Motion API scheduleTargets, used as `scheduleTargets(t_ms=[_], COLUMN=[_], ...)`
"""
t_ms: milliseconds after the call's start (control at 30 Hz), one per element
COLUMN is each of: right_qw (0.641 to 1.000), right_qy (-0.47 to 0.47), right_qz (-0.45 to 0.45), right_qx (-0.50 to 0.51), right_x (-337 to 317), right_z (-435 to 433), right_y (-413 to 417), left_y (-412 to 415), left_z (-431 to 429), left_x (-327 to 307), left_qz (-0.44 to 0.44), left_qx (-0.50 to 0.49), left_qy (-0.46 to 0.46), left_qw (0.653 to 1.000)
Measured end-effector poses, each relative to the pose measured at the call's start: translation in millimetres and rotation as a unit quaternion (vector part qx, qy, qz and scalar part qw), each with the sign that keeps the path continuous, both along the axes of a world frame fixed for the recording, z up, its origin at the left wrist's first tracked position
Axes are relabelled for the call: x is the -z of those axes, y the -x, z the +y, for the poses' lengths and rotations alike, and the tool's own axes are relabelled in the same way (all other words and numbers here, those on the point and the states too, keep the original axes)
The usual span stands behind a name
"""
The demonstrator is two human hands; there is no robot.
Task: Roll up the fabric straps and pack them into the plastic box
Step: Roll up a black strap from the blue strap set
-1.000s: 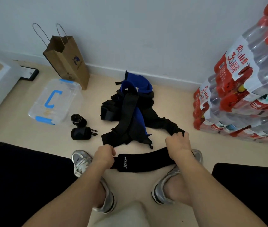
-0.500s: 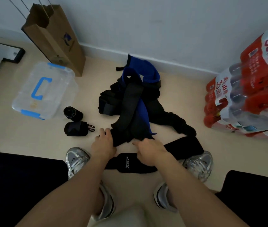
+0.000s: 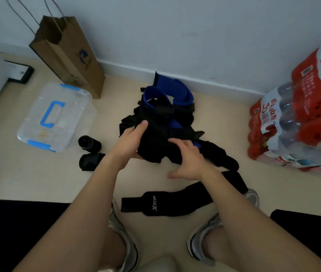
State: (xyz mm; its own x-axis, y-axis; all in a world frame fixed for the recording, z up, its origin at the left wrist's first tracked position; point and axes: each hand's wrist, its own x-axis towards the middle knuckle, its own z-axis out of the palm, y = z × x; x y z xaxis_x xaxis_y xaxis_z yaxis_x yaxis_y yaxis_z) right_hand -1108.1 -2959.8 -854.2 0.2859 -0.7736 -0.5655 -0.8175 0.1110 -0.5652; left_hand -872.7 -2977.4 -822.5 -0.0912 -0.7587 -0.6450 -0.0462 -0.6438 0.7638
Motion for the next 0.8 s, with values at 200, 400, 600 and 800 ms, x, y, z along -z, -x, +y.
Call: scheduleTargets(t_ms=[200,400,600,800], right_qw=[0.976,0.998,0.916,0.877], right_qy=[-0.012,0.008,0.383,0.458], right_qz=[-0.161,-0.025,0.109,0.105], right_qx=[0.149,0.06,0.053,0.099], right_x=[-3.9,-25.8,-21.1,-29.2], right_z=[5.5,13.5,47.5,51.2], right_y=[-13.2,29.2,41.3,41.4], left_y=[4.9,-3.1,0.8,7.4], left_z=[7.8,13.1,25.0,32.6], left_x=[-12.2,-16.7,-16.9,-7.9], left_qz=[-0.006,0.088,0.116,0.099], left_qx=[-0.109,-0.31,-0.36,-0.337], left_qy=[0.019,0.011,0.02,-0.084], left_qw=[0.994,0.947,0.926,0.933])
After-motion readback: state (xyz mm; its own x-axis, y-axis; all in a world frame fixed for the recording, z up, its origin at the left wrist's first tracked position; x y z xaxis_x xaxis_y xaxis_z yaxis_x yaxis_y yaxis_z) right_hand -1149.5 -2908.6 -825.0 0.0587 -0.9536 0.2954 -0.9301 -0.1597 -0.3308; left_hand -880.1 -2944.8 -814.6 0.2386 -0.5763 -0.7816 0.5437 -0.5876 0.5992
